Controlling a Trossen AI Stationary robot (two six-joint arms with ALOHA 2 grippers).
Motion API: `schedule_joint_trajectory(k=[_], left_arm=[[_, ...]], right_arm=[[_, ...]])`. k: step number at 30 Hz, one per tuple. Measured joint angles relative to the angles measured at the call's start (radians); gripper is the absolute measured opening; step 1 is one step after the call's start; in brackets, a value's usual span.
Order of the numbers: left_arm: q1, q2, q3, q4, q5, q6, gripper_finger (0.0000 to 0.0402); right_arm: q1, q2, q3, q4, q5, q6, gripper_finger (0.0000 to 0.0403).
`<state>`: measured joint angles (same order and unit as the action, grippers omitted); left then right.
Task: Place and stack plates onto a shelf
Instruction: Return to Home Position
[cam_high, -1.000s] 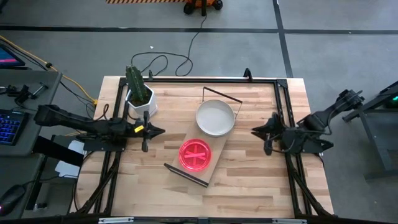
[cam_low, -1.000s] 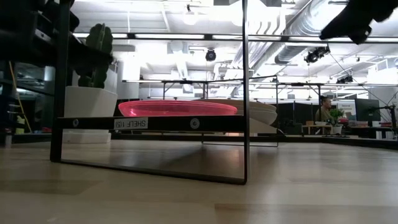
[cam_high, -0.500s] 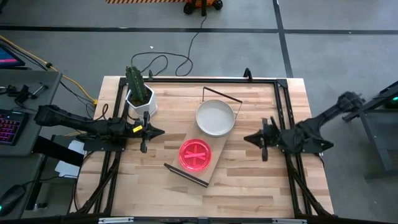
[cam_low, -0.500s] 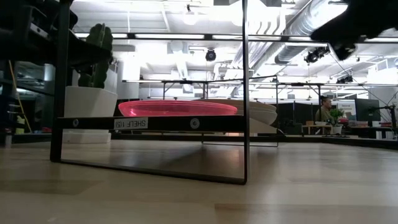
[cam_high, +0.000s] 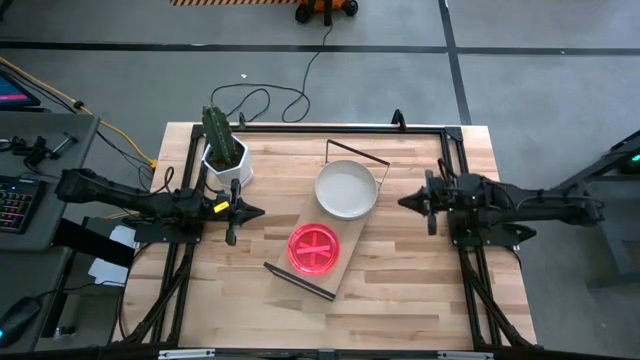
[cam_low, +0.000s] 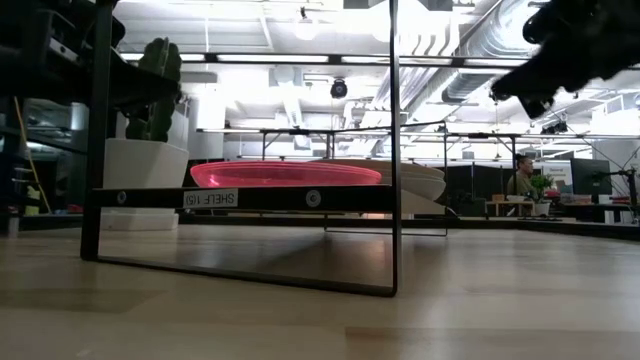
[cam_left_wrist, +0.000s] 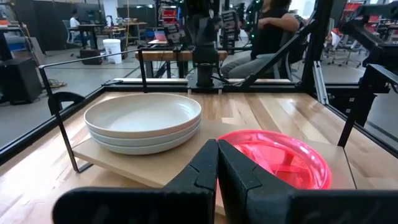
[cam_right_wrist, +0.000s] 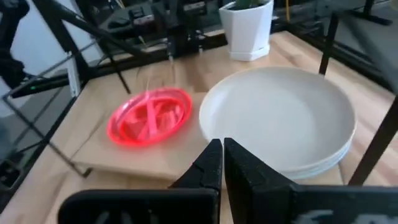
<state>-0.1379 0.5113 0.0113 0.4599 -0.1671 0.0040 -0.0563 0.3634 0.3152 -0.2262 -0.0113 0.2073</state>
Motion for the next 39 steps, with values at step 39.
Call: schedule_joint_trajectory(k=[39], left_arm=[[0.000, -0.016, 0.001, -0.054, 0.000, -0.001, 0.0000]], right_arm=[[0.366, -0.261, -0.305, 0.276, 0.208, -0.098, 0.0000]])
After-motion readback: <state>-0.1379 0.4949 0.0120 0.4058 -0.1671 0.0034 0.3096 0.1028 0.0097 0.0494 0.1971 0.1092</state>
